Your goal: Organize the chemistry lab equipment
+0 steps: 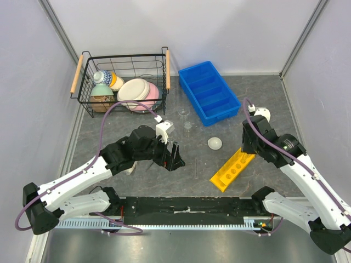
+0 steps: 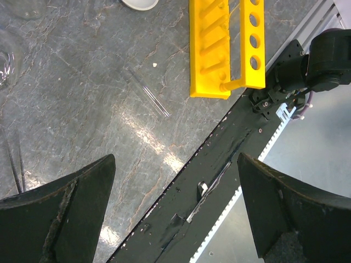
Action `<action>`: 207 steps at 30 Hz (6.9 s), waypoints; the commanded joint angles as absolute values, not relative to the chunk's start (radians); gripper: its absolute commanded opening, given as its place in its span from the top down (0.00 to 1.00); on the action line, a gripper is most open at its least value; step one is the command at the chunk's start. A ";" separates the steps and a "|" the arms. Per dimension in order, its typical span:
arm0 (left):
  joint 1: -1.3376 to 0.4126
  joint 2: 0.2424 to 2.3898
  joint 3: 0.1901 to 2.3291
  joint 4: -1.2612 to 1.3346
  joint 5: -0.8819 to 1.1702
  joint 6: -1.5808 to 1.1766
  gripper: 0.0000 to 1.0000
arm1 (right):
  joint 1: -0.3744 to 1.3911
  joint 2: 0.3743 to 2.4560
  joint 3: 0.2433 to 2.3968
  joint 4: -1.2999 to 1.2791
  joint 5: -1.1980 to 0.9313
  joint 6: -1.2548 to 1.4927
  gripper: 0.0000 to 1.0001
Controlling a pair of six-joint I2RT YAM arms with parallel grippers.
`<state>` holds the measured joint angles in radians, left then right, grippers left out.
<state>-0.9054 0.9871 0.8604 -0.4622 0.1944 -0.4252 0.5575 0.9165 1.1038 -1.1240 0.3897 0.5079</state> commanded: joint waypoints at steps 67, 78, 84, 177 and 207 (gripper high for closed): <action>-0.914 1.265 0.879 -0.362 0.175 -0.485 0.00 | 0.706 1.022 1.258 -0.968 0.232 0.476 0.61; -0.939 1.666 1.153 -0.454 0.035 -0.601 0.05 | 0.781 0.947 1.144 -0.950 0.393 0.497 0.60; -0.982 1.772 1.278 -0.574 -0.070 -0.696 0.09 | 0.782 0.908 1.114 -0.950 0.417 0.494 0.59; -1.134 1.058 0.995 -0.204 0.848 -0.264 0.98 | 0.782 0.690 1.077 -0.703 -0.592 0.526 0.39; -1.089 1.192 1.058 -0.144 0.879 -0.284 0.98 | 0.781 0.615 0.999 -0.666 -0.609 0.563 0.39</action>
<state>-1.0981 1.1759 1.0103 -0.2020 0.8314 -0.2974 0.7769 0.6266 1.0195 -0.7292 -0.5896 0.5404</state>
